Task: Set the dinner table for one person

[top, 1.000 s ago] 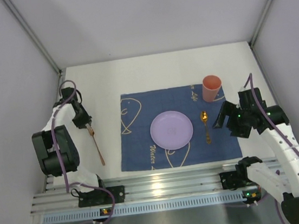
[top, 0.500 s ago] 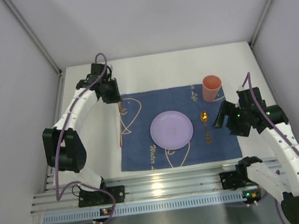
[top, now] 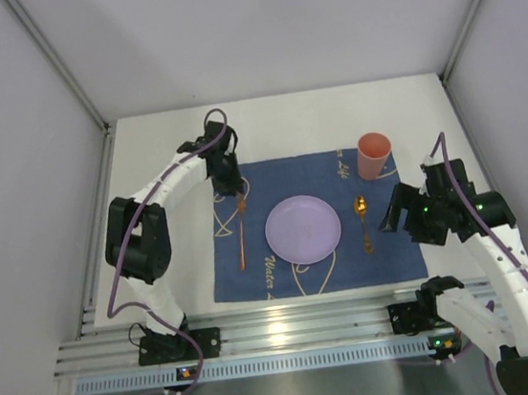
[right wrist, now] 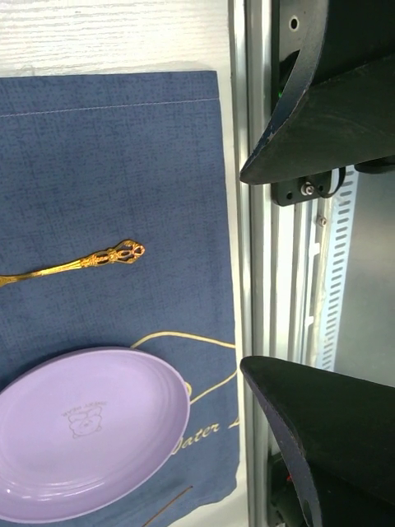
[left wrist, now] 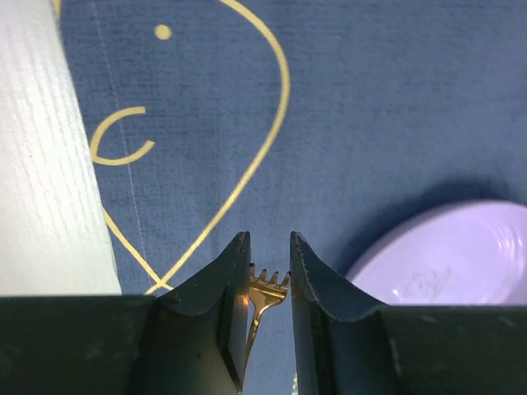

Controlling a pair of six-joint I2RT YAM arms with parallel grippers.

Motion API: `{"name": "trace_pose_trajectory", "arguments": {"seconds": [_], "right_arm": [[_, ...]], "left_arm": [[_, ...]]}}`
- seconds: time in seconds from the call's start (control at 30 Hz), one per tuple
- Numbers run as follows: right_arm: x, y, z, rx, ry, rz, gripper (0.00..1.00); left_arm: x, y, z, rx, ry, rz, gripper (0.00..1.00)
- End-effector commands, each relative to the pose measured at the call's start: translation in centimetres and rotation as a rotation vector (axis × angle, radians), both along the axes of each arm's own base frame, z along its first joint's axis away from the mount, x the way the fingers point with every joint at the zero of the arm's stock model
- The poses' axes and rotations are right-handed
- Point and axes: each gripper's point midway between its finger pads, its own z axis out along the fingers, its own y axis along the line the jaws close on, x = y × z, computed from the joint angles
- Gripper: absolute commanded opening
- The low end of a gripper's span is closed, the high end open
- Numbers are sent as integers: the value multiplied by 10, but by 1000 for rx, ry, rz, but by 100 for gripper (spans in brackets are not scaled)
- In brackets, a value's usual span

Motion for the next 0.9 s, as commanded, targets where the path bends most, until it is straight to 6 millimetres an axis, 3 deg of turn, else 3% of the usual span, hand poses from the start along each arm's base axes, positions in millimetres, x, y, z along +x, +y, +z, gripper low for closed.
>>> {"name": "trace_pose_trajectory", "arguments": {"seconds": [0.0,0.27,0.33,0.4,0.43,0.57,0.63,0.7,0.73,0.87], "right_arm": [[-2,-8,4,-33,-15,-5,86],[-3,-13,4,-63,-7,2,86],[-1,-14,6,-69,-7,2,86],[2,-15,8,-73,-16,3,87],[2,-14,8,-73,-15,3,88],[9,-14,13,-71,-36,5,89],[15,-12,21,-65,-69,12,91],[19,-11,30,-61,-105,22,94],[19,-9,38,-60,-138,45,99],[22,4,97,-16,-382,137,100]], "left_arm": [[13,8,-9,55,-37,125,0],[11,21,-31,154,-39,202,0],[12,24,-32,169,-41,201,11],[13,20,-30,163,-50,182,35],[16,22,-24,170,-68,187,41],[37,16,23,137,-190,186,55],[47,13,55,126,-250,171,81],[50,13,76,122,-281,166,82],[52,12,98,102,-324,161,83],[38,12,148,41,-429,124,85]]}}
